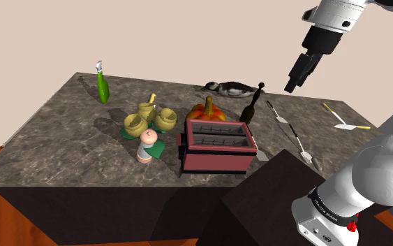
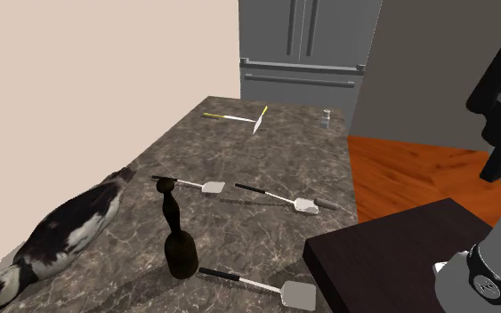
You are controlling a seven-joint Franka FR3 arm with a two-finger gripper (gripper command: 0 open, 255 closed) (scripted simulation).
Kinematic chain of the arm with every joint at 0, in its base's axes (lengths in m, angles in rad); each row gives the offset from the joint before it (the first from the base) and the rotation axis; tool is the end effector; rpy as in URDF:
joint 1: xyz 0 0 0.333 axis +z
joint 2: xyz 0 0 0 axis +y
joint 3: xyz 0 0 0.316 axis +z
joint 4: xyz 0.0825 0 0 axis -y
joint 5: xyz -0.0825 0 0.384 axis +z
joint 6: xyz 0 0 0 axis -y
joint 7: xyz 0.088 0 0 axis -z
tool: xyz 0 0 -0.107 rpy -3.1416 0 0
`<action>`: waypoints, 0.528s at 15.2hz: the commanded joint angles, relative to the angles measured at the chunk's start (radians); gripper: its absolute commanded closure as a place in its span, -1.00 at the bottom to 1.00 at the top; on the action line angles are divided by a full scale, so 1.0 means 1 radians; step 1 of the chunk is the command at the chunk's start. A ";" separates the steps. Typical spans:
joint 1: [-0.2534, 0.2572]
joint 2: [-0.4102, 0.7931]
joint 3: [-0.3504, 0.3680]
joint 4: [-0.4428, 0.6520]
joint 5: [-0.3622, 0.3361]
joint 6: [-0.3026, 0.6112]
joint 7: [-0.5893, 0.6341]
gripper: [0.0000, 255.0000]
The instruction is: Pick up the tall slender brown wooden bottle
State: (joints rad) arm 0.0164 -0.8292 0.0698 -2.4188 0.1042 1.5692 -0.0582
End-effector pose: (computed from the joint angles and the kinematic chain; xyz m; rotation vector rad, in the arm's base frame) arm 0.2922 0.0422 0.5731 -3.0831 -0.1856 0.0335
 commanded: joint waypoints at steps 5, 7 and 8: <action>-0.033 0.090 -0.067 0.007 -0.043 0.076 -0.071 -1.00; -0.048 0.141 -0.100 0.018 -0.061 0.112 -0.105 -1.00; -0.055 0.168 -0.116 0.026 -0.069 0.131 -0.122 -1.00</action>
State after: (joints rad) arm -0.0319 -0.6862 -0.0311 -2.3938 0.0434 1.6763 -0.1634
